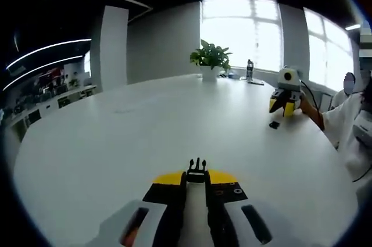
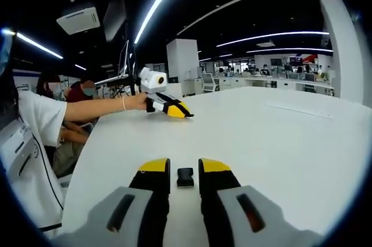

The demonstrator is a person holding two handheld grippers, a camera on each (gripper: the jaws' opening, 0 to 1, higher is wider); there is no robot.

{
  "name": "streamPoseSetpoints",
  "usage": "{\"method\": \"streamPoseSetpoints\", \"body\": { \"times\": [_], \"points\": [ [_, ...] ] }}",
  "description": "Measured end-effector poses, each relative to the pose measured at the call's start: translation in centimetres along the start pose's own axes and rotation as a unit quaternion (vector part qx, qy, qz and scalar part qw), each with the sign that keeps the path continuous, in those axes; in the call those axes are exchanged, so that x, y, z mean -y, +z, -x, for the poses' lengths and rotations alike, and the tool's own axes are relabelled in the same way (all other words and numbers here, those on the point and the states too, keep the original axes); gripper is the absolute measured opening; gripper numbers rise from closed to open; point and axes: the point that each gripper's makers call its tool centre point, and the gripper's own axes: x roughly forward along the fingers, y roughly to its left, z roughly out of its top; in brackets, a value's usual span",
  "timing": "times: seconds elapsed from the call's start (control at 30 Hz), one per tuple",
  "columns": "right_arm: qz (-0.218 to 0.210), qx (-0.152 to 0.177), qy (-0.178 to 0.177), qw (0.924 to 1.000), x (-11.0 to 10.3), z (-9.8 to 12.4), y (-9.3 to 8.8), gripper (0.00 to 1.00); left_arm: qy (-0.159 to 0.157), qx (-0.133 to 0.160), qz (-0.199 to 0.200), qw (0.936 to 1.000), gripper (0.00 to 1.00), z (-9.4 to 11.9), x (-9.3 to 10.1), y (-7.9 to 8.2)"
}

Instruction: Snap the two parts of the plastic buckle together until the buckle closes and remains connected.

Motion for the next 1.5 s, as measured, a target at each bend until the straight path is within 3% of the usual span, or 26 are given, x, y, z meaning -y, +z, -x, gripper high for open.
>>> {"method": "streamPoseSetpoints", "body": {
  "times": [0.1, 0.17, 0.27, 0.53, 0.8, 0.93, 1.07, 1.3, 1.5],
  "points": [
    [0.001, -0.002, 0.002, 1.0000, -0.1, -0.1, -0.1, 0.19, -0.019, 0.000, -0.007, 0.9998, 0.12, -0.4, 1.7, 0.3],
    [0.001, -0.003, 0.003, 1.0000, 0.0, -0.1, -0.1, 0.19, -0.053, -0.005, -0.004, 0.9986, 0.12, -0.8, 3.9, 0.5],
    [0.005, -0.005, 0.008, 0.9999, -0.3, -0.1, -0.2, 0.19, -0.078, -0.005, -0.004, 0.9969, 0.12, -1.2, 6.2, 1.0],
    [0.014, -0.011, 0.000, 0.9998, 0.0, 0.0, -0.3, 0.21, -0.094, -0.013, -0.020, 0.9953, 0.12, -2.1, 10.0, 1.4],
    [0.029, -0.022, -0.008, 0.9993, 0.3, 0.0, -0.6, 0.22, -0.095, 0.008, 0.012, 0.9954, 0.12, -2.9, 10.3, 2.5],
    [0.038, -0.024, -0.006, 0.9990, 0.3, 0.1, -0.5, 0.23, -0.104, 0.023, 0.025, 0.9940, 0.12, -2.9, 11.7, 3.5],
    [0.037, -0.031, -0.004, 0.9988, 0.4, -0.3, -0.8, 0.23, -0.102, 0.002, -0.002, 0.9948, 0.12, -3.1, 13.8, 3.6],
    [0.045, -0.049, -0.001, 0.9978, 0.2, -0.5, -1.4, 0.24, -0.093, 0.009, -0.017, 0.9955, 0.12, -3.2, 14.7, 4.1],
    [0.052, -0.057, -0.004, 0.9970, 0.3, -0.5, -1.7, 0.24, -0.103, 0.079, 0.004, 0.9915, 0.12, -1.4, 14.9, 6.7]
  ]
}}
